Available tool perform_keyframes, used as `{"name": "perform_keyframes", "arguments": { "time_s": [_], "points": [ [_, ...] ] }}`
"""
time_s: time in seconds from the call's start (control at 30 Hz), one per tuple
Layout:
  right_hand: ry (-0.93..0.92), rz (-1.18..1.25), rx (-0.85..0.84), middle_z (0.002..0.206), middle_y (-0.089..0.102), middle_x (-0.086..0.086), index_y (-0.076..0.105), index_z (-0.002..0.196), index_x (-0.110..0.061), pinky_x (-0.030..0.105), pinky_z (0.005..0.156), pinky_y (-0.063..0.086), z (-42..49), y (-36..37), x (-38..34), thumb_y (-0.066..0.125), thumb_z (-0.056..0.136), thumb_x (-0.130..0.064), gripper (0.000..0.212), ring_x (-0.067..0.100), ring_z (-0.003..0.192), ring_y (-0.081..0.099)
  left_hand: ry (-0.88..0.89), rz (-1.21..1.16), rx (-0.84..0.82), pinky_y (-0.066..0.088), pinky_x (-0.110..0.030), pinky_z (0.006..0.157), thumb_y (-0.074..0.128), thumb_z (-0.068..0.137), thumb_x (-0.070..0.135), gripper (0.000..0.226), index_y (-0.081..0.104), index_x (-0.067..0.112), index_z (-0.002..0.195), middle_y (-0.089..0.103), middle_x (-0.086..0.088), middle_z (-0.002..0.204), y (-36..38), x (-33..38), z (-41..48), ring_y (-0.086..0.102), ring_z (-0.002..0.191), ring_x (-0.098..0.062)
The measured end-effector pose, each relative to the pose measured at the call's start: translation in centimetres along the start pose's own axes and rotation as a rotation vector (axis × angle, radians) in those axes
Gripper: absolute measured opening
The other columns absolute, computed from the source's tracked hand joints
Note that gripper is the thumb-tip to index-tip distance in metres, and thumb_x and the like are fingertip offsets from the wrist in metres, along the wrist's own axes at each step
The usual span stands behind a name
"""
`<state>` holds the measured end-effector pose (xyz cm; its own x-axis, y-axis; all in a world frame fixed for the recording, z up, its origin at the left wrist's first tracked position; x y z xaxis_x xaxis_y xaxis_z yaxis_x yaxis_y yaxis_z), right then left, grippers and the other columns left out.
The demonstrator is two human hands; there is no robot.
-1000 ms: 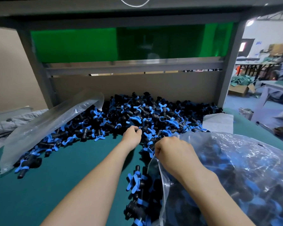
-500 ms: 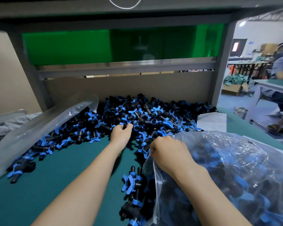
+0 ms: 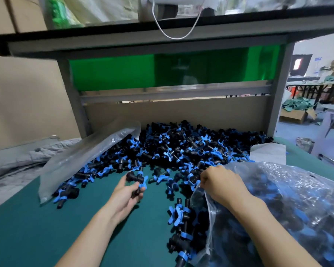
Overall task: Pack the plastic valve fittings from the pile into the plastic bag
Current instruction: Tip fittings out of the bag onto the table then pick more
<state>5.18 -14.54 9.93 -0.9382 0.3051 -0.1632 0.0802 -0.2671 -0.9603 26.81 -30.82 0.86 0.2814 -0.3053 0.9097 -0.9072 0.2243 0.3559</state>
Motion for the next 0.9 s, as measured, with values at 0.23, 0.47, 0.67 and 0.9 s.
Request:
{"name": "perform_keyframes", "arguments": {
  "time_s": [0.23,0.47,0.67,0.9],
  "points": [
    [0.006,-0.022,0.013,0.081,0.060,0.000,0.064,0.081,-0.020,0.028,0.053,0.039,0.1,0.2,0.2,0.045,0.086,-0.010,0.022,0.025,0.072,0.057,0.284,0.432,0.078,0.051,-0.022,0.073,0.063,0.095,0.017,0.016,0.063,0.028,0.108,0.075,0.002,0.098,-1.3,-3.9,-3.0,0.069,0.077,-0.006],
    [0.018,-0.034,0.013,0.086,0.063,0.001,0.064,0.082,-0.019,0.028,0.054,0.040,0.0,0.3,0.2,0.043,0.084,-0.010,0.023,0.024,0.073,0.055,0.377,0.468,0.129,0.045,-0.018,0.072,0.045,0.104,0.016,0.024,0.055,0.032,0.119,0.071,0.003,0.097,-1.4,-4.0,-3.5,0.067,0.085,-0.009],
    [0.012,-0.040,0.030,0.089,0.063,0.000,0.063,0.079,-0.021,0.028,0.057,0.041,0.0,0.4,0.2,0.044,0.086,-0.013,0.022,0.025,0.076,0.057,0.377,0.316,0.149,0.052,-0.027,0.079,0.050,0.101,0.012,0.014,0.060,0.021,0.104,0.073,-0.001,0.092,-2.2,-4.1,-3.1,0.069,0.087,-0.021],
    [0.007,-0.047,0.044,0.089,0.065,0.000,0.065,0.081,-0.020,0.031,0.061,0.048,0.1,0.5,0.3,0.044,0.087,-0.013,0.023,0.025,0.079,0.059,0.363,0.232,0.123,0.053,-0.024,0.081,0.051,0.100,0.003,0.022,0.065,0.019,0.103,0.070,-0.006,0.104,-2.4,-4.3,-2.6,0.073,0.086,-0.010]
  ]
}}
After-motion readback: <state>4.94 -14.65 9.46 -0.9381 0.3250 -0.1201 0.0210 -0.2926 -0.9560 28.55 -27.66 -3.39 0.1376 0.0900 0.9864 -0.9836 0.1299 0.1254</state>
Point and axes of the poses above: each hand's wrist, its own z-axis towards the middle knuckle, its own y-axis out of the palm, x = y × z, the point moved 3 cm from there along z, towards the middle knuckle
